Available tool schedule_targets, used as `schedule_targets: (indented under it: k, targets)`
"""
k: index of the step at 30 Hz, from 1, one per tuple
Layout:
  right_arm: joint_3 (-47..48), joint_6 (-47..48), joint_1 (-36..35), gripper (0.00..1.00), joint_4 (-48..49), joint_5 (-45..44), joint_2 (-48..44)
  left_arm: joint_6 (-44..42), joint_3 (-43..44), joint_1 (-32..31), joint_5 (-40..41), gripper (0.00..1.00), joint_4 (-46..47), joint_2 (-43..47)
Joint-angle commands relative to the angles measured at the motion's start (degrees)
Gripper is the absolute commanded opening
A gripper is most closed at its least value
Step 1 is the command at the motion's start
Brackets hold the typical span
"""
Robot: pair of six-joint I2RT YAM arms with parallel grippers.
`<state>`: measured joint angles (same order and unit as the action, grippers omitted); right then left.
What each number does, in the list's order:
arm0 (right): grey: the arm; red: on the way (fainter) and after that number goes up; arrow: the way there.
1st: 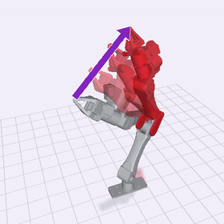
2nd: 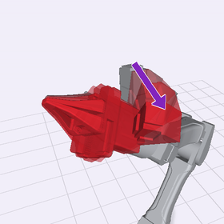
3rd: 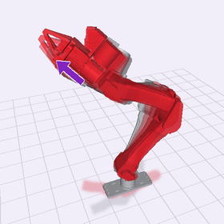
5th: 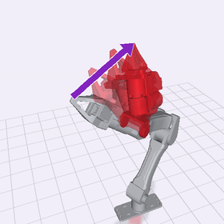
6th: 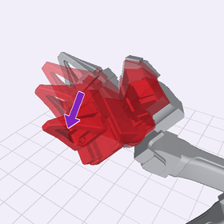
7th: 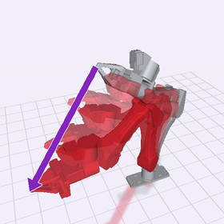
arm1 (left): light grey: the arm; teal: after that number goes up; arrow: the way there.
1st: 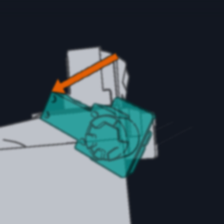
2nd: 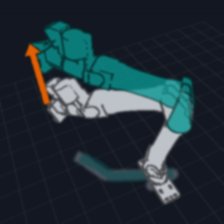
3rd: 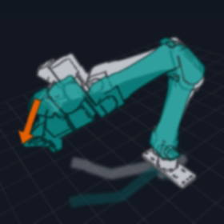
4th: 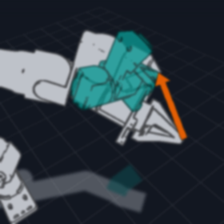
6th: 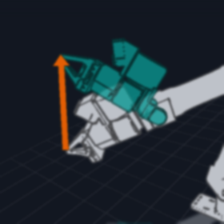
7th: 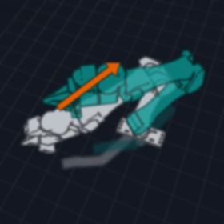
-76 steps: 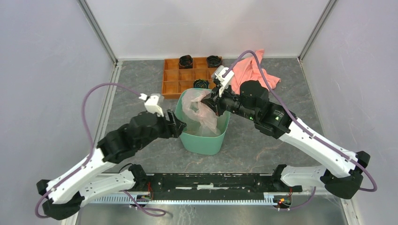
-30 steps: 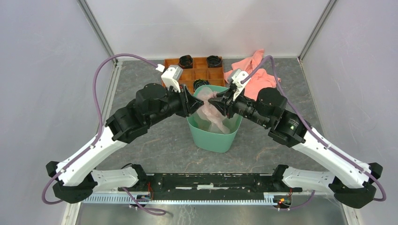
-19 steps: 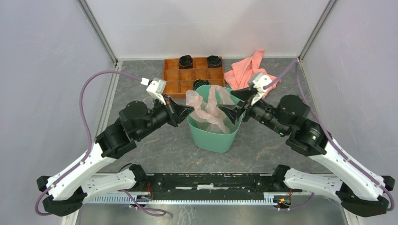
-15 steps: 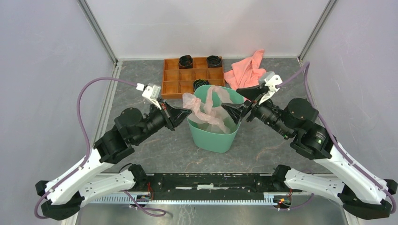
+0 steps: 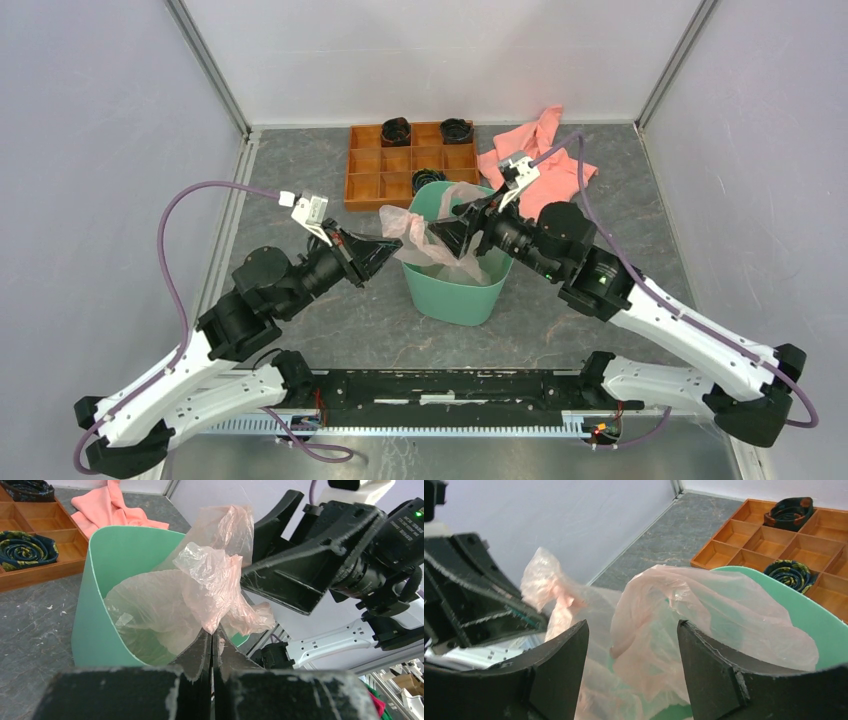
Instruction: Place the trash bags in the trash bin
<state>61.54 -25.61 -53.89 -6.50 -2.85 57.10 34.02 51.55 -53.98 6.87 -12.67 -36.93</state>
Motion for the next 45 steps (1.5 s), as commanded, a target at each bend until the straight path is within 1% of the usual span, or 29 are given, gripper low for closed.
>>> schedule_targets:
  k: [1, 2, 3, 4, 6, 8, 11, 13, 15, 17, 18, 19, 20, 21, 22, 23, 27, 29, 30, 32, 34, 36, 38, 40, 41, 43, 45]
  targets:
    - [-1.55, -5.54, -0.08, 0.71, 11.04, -7.07, 1.72, 2.10, -1.26, 0.06, -0.70, 0.02, 2.30, 2.32]
    - [-1.78, -5.70, -0.08, 0.69, 12.39, -7.41, 2.23, 2.13, -1.46, 0.02, -0.69, 0.02, 1.90, 2.82]
    - [-1.82, -5.42, -0.02, 0.60, 13.79, -7.14, 3.04, 2.18, -1.65, 0.01, -0.56, 0.02, 1.32, 3.30]
    - [-1.28, -5.04, -0.08, 0.46, 13.99, -6.85, 3.68, 2.26, -1.77, 0.01, -0.47, 0.02, 0.66, 3.80]
    - [1.17, -2.74, -0.08, 0.23, 11.20, -6.57, 4.58, 2.19, -1.45, 0.01, -0.31, 0.02, -2.35, 5.04]
    - [4.08, 1.44, -0.08, 0.02, 5.85, -6.83, 3.93, 2.34, -1.46, 0.01, 0.66, 0.02, -6.90, 6.86]
    - [9.12, 8.53, 0.08, 0.01, -2.25, -3.95, 0.94, 4.75, -3.75, 0.01, 1.84, 0.02, -10.85, 10.61]
    - [14.31, 12.35, 0.87, 0.01, -9.87, 3.20, 0.26, 6.31, -5.46, 0.05, 2.03, 0.02, -11.18, 12.93]
    - [19.32, 16.06, 1.07, 0.00, -19.63, 9.99, 0.63, 8.06, -6.32, 0.01, 3.63, 0.02, -12.52, 13.93]
    - [19.05, 19.26, 1.08, 0.00, -25.93, 13.61, -1.44, 9.58, -7.21, 0.01, 5.55, 0.02, -14.04, 14.31]
    - [16.91, 19.97, 1.07, 0.00, -27.13, 12.75, -3.33, 10.50, -7.53, 0.01, 6.72, 0.02, -14.90, 14.51]
    - [15.12, 19.96, 1.07, 0.00, -28.34, 9.82, -6.02, 10.99, -7.94, 0.01, 7.36, 0.02, -15.11, 14.64]
    - [13.73, 19.57, 1.08, 0.00, -29.42, 5.16, -8.01, 10.83, -8.18, 0.01, 7.48, 0.03, -14.80, 14.61]
    - [13.33, 18.59, 1.08, 0.00, -30.39, -0.41, -9.22, 10.15, -8.03, 0.01, 7.66, 0.07, -14.70, 14.31]
    - [13.32, 17.72, 1.07, 0.00, -30.58, -3.19, -10.17, 9.02, -7.42, 0.01, 8.13, 0.11, -15.17, 13.81]
    - [13.55, 17.49, 1.01, 0.01, -30.32, -3.92, -10.82, 7.65, -6.26, 0.01, 9.24, 0.13, -16.27, 12.89]
    - [13.60, 17.31, 1.06, 0.01, -31.48, -5.52, -12.80, 3.28, 1.93, 0.01, 17.16, 0.15, -24.63, 6.51]
    - [12.27, 16.89, 1.13, 0.01, -31.14, -7.02, -14.47, 1.94, 5.39, 0.02, 19.69, 0.15, -26.59, 3.06]
    - [10.79, 16.89, 1.07, 0.01, -30.23, -7.13, -15.41, 0.83, 6.47, 0.01, 19.97, 0.15, -26.09, 1.54]
    - [7.36, 17.47, 1.07, 0.01, -26.23, -7.20, -17.79, -2.22, 6.76, 0.01, 20.34, 0.15, -22.19, -1.52]
    - [4.32, 18.67, 1.08, 0.01, -23.30, -8.86, -19.28, -3.96, 5.31, 0.02, 23.36, 0.15, -17.25, -4.38]
    - [2.76, 19.81, 1.05, 0.01, -21.61, -11.68, -19.43, -4.41, 4.39, 0.44, 27.76, 0.09, -12.35, -7.93]
    - [2.94, 20.26, 1.07, 0.01, -20.64, -12.90, -18.61, -5.54, 4.75, 2.45, 28.75, 0.06, -7.85, -11.17]
    - [3.86, 20.72, 1.02, 0.01, -19.43, -11.96, -17.34, -7.13, 5.63, 6.28, 26.27, 0.06, -2.97, -14.02]
    - [4.41, 20.82, 1.06, 0.01, -18.98, -11.31, -16.62, -7.28, 6.56, 9.07, 23.57, 0.06, -1.21, -15.68]
    - [6.41, 21.02, 1.05, 0.01, -18.82, -11.29, -14.97, -7.62, 9.82, 15.65, 14.94, 0.07, 1.67, -20.25]
    - [9.01, 19.98, 1.07, 0.01, -19.69, -13.16, -13.28, -7.47, 14.47, 21.59, 6.08, 0.03, 2.56, -26.11]
